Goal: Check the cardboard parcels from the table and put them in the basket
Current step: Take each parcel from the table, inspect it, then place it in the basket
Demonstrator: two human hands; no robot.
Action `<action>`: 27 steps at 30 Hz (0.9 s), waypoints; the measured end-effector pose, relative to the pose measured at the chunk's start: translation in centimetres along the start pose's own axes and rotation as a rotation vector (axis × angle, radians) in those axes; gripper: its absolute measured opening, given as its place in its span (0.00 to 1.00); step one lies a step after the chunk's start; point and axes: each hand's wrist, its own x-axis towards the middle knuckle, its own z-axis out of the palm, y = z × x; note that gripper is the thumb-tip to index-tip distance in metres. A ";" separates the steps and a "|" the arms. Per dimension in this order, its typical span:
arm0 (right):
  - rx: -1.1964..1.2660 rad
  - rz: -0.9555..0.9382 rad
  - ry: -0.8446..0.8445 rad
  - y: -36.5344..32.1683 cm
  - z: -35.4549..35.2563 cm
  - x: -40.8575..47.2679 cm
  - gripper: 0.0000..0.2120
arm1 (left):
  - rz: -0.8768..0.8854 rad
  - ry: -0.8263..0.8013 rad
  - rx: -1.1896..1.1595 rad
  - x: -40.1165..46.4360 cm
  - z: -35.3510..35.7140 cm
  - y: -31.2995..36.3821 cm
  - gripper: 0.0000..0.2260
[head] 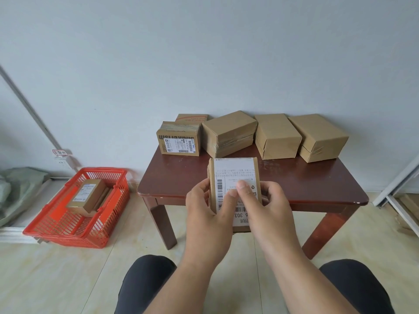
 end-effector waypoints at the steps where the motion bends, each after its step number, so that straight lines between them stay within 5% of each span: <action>1: 0.001 -0.004 -0.004 0.0 0.0 -0.1 0.18 | -0.008 0.006 -0.009 0.1 -0.1 0.1 0.17; 17: -0.085 -0.040 0.010 -0.4 0.1 -0.2 0.25 | 0.062 0.029 0.130 -0.8 -0.5 1.4 0.25; 23: -0.062 -0.114 -0.033 0.5 0.6 -0.9 0.20 | -0.048 0.106 0.026 0.1 -0.8 1.6 0.15; 27: -0.071 -0.127 -0.028 0.8 0.4 -1.0 0.25 | -0.055 0.120 -0.016 -0.3 -0.8 2.1 0.11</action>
